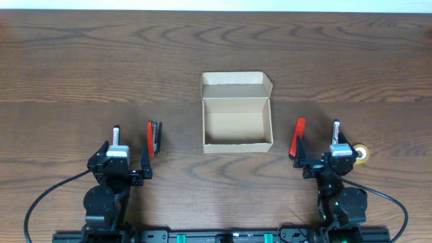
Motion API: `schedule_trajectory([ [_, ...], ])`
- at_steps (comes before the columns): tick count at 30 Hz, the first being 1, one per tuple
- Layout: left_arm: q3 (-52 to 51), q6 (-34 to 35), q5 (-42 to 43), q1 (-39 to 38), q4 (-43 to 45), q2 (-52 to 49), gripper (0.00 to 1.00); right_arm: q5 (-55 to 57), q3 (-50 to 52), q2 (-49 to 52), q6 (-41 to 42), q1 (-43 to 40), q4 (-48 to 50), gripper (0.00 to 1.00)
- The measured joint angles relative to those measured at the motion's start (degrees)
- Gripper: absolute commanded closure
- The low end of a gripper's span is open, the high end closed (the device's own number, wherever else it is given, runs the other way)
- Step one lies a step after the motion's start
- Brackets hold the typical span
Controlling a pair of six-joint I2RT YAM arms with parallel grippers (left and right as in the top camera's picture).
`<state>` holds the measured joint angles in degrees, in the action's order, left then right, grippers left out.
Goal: Pack container
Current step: 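Move the right gripper toward the red box cutter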
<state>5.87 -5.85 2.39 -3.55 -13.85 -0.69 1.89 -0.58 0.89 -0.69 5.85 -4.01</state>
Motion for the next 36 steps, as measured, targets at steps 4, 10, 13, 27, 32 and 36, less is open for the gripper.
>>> schedule_trajectory([
  [4,0.0,0.0,0.0,0.0,0.0,0.0,0.05,0.0,0.0,0.0,0.4,0.0,0.0,0.01],
  [10,0.0,0.0,0.0,0.0,0.0,0.0,0.05,-0.2,0.0,0.0,4.8,0.0,1.2,0.01],
  [13,0.0,0.0,-0.3,0.0,0.0,0.0,0.05,-0.2,0.0,0.4,10.7,-0.6,0.2,0.01],
  [27,-0.1,0.0,-1.0,0.0,0.3,0.1,0.05,-5.5,-42.5,53.2,14.7,-10.9,-26.7,0.01],
  [32,-0.1,0.0,-1.1,0.0,0.3,0.1,0.05,-8.1,-59.5,73.0,14.3,-11.0,-43.7,0.01],
  [36,-0.1,0.0,-1.1,0.0,0.3,0.1,0.05,-10.0,-64.7,81.5,13.7,-11.0,-49.3,0.01],
])
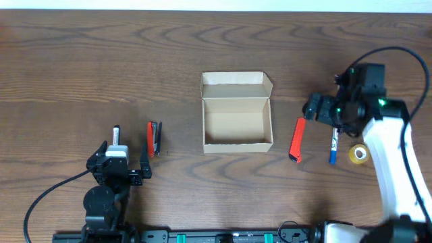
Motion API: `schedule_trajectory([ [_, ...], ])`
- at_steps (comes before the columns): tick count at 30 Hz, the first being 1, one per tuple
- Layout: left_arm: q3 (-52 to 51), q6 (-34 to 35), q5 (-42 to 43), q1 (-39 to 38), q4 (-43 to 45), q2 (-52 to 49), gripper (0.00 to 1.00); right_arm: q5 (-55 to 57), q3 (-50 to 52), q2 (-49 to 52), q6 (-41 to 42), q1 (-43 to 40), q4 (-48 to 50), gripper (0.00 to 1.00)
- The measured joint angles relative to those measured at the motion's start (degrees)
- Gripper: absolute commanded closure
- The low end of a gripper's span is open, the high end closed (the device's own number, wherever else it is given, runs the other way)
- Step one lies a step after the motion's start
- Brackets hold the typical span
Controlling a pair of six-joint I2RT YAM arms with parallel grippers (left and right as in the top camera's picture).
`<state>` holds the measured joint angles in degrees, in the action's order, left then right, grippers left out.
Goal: Pack container
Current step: 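Move the right gripper toward the red box cutter, then lower the right gripper and grasp the red box cutter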
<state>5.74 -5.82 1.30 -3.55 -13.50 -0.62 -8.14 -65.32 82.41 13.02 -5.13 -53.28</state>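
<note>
An open cardboard box [236, 115] stands mid-table with its lid flap folded back. Left of it lies a red stapler [154, 138]. To the right of the box are a red-and-black cutter [296, 140], a blue pen [333, 146] and a yellow tape roll [359, 154]. My left gripper [130, 150] rests near the front edge, open and empty, just left of the stapler. My right gripper [312, 107] hangs above the table just beyond the cutter's far end, pointing left; how its jaws stand is not visible from above.
The wooden table [81, 61] stretches bare to the far side and the left. The right arm's white link [391, 162] reaches over the right front area, and a black cable [412, 64] loops above it.
The right arm has left its rest spot at the front edge and now reaches out above the table right of the box. The blue pen, hidden under the arm before, now shows. The left arm has not moved.
</note>
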Motion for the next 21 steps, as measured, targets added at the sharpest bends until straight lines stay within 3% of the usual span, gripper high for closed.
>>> schedule_trajectory([
  [11,0.0,0.0,0.0,0.0,0.0,0.0,0.05,1.5,-0.4,9.9,2.2,0.0,-4.8,0.01],
  [21,0.0,0.0,0.0,0.0,0.0,0.0,0.05,2.0,4.8,10.6,4.5,0.9,0.6,0.01],
])
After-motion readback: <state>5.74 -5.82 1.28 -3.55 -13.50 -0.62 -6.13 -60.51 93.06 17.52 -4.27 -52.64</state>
